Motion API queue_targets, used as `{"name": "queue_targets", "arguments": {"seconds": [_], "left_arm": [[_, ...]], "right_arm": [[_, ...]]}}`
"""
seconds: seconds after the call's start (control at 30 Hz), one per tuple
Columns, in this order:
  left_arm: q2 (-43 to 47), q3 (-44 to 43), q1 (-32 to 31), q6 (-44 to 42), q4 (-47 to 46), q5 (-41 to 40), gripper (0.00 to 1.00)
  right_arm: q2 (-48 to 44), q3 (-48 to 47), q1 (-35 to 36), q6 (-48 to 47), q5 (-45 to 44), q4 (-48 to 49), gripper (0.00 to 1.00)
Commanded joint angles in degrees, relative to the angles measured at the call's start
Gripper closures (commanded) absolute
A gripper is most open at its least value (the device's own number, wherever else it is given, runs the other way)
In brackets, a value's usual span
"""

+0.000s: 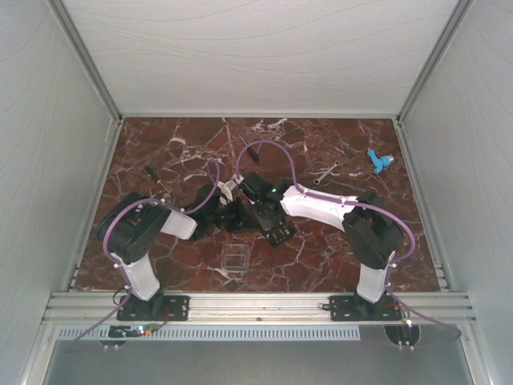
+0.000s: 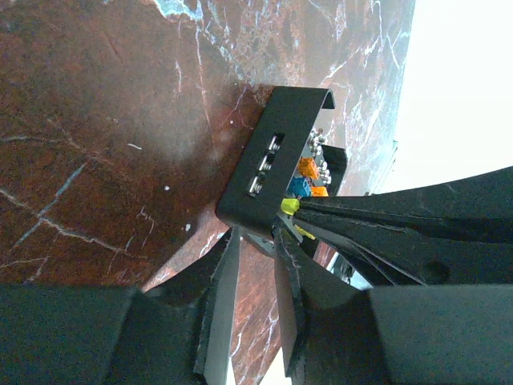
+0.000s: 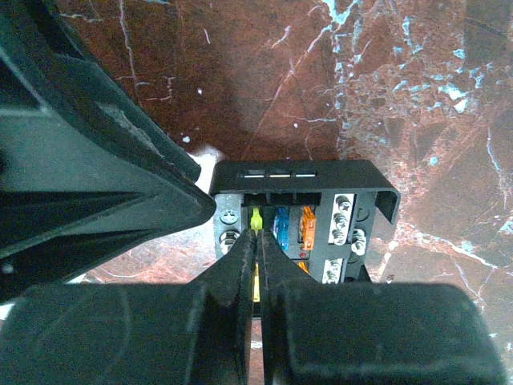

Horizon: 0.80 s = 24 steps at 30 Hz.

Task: Snap on the fuse box
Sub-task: Install the fuse at the fuse box base.

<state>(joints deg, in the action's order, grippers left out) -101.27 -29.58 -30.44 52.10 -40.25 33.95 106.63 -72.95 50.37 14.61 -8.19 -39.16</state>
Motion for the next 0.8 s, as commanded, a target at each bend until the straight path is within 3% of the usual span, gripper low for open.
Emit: {"name": "queue_targets", "arguments": {"seconds": [0.0,0.07,0.2,0.47,0.77], "left_arm": [[1.76,-1.18,-0.24,-2.29,1.8,-1.3,0.75],[3.32,-1.22,-0.24,-2.77,2.95,-2.27,0.73],[8.64,-1.53,-0.24,-5.13,8.18,-5.48,0.67],[23.72,0.16,-0.41,-10.33,21.55,-15.62,0.39],[38.42,8.68,-0.5,-8.1,27.3,-16.82,0.21]], "right_arm": [[3.16,6.77,0.63,0.23,2.35,4.24,1.0],[-2.5,6.72,0.66,0.32,2.21,5.86,1.0],[-11.64,6.59,0.49,0.67,-0.1,7.54,0.88],[-23.01,14.65,-5.52,5.84,2.01,9.48,0.63],[-35.25,29.85,-15.83,11.45,15.88,17.53,0.41]]}}
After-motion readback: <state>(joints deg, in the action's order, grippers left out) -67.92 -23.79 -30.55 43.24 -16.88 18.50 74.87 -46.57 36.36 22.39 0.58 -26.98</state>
